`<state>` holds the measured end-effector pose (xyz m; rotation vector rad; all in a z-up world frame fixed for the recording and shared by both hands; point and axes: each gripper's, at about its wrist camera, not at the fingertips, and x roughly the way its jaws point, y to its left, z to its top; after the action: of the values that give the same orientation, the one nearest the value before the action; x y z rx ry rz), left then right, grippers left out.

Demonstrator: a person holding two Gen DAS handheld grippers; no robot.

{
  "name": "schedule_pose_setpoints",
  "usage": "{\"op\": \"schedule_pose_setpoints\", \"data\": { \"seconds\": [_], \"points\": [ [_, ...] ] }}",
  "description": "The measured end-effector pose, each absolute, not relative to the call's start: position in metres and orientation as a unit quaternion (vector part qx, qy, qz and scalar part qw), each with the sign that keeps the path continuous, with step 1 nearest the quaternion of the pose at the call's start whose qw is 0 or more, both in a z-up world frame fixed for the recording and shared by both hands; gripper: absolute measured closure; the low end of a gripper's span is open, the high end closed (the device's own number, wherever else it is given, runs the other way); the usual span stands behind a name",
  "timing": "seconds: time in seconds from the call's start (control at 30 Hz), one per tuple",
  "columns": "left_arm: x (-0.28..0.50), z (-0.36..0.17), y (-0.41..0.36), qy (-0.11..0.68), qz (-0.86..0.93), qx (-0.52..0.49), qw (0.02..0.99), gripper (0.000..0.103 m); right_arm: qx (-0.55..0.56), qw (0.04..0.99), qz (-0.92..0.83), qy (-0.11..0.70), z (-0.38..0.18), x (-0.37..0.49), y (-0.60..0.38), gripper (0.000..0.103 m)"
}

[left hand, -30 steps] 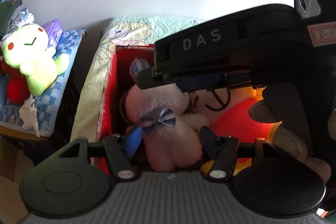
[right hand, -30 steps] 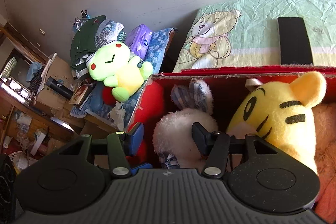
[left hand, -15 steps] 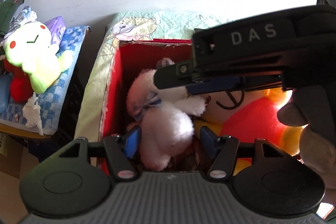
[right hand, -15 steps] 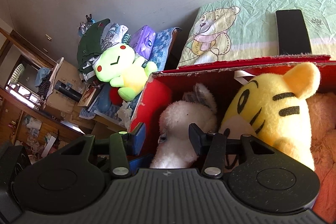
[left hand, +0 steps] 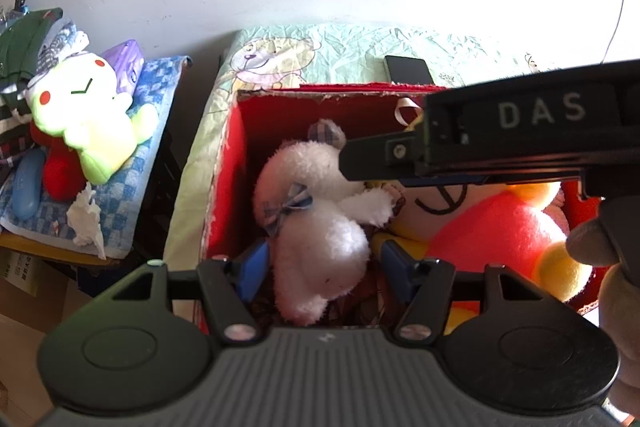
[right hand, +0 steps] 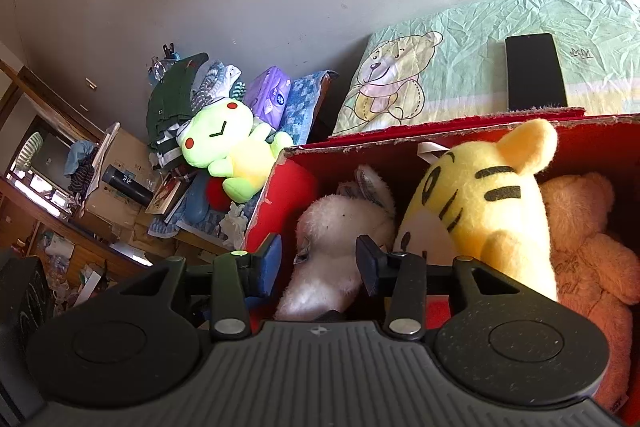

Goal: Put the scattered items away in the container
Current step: 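Lower the white bunny into the box beside the tiger plush, then open the right gripper to release the bunny inside the box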

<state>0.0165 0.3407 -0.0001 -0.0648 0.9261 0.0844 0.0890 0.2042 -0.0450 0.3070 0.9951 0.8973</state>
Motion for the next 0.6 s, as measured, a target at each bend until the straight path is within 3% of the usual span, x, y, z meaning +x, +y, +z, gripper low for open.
{"op": "schedule_pose_setpoints", "data": {
  "seconds": [0.6],
  "points": [
    [0.008,-0.004,0.346,0.46,0.076,-0.043,0.884,0.038,0.152,0.787,0.387,0.456,-0.054,0.072,0.179,0.057]
  ]
}}
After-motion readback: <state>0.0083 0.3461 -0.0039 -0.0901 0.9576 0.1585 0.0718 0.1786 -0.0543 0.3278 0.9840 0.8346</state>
